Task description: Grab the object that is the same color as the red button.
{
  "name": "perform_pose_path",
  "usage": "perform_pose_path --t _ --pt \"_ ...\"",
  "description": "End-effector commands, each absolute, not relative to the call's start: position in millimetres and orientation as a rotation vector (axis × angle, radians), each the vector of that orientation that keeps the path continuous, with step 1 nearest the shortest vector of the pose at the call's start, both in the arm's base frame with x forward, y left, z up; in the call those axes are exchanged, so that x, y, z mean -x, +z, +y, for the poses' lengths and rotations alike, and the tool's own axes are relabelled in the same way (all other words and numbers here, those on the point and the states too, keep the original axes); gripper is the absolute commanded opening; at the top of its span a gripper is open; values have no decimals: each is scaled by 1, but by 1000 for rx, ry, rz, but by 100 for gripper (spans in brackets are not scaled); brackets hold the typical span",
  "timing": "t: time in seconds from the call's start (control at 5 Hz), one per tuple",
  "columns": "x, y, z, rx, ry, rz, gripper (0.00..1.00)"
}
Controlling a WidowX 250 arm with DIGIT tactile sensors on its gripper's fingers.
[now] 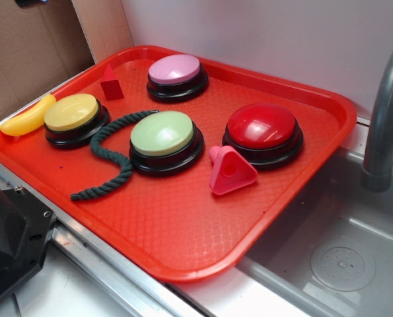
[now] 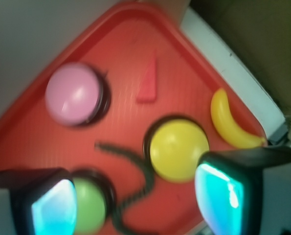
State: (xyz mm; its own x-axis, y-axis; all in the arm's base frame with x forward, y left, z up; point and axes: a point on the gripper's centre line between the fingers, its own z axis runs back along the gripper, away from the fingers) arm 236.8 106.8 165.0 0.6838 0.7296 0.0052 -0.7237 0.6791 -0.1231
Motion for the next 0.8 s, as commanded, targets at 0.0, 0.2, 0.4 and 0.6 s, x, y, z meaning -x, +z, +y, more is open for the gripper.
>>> perform_pose_path --t 0.0,0.2,0.4,0.6 --pt "-254 138 149 91 1040 -160 100" --pt "-257 125 152 76 1069 -168 100" --pt "-261 102 158 97 1116 -158 100" --pt "-265 83 160 103 1158 -137 100"
